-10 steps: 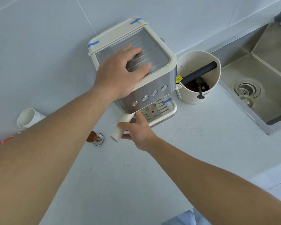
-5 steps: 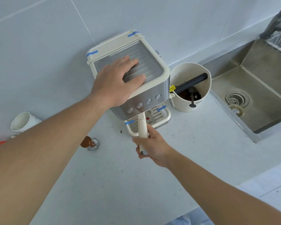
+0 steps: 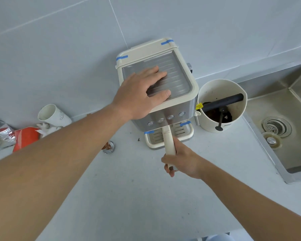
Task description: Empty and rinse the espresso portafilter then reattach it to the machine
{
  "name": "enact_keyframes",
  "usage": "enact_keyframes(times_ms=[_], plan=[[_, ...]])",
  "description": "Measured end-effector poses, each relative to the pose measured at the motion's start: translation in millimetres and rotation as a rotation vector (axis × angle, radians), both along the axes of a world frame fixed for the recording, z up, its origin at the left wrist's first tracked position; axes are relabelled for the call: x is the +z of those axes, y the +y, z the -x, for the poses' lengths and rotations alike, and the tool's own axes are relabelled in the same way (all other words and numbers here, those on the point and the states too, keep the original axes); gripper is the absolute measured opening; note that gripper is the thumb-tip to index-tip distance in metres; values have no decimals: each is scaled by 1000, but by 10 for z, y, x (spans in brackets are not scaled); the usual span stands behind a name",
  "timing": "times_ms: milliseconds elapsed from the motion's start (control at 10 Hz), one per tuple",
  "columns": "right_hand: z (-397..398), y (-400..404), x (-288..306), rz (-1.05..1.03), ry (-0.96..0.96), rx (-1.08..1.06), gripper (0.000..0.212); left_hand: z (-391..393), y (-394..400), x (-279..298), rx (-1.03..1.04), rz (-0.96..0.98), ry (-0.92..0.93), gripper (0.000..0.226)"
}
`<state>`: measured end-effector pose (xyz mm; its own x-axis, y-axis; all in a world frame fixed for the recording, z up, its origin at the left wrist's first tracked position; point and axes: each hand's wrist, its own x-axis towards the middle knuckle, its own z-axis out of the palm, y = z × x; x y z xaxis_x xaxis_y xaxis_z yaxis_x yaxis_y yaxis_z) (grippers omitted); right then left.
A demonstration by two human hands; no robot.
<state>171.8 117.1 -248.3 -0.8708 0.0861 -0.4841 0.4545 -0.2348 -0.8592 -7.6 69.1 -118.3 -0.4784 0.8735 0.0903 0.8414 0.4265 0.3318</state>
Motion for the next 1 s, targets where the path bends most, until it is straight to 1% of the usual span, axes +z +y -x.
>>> enact_keyframes(times_ms=[100, 200, 300, 500, 600, 700, 800, 900, 1000], plan=[[-35, 16, 20, 100, 12, -17, 58, -11, -9, 6, 19, -11, -4, 59], [-68, 74, 67, 117, -45, -7, 58, -9, -9, -2, 44, -4, -10, 62], [-86, 94, 111, 1, -98, 31, 54, -12, -13, -9, 62, -5, -23, 62], [-192, 242, 260, -156, -185, -23, 42, -66, -39, -30, 89, -53, -18, 54], [-276, 394, 472, -101, -130, -102, 28, -94, -55, -13, 98, -22, 11, 52], [-338, 549, 762, -65, -62, -134, 26, -171, -45, 53, 82, 23, 85, 48], [-410, 697, 1086, -15, 23, -172, 21, -281, -68, 102, 69, -20, 77, 33], [-461, 848, 1417, 78, 118, -256, 23, -382, -110, 254, 168, -146, -118, 20], [-507, 986, 1794, 111, 248, -306, 27, -466, -203, 450, 260, -434, -517, 10]])
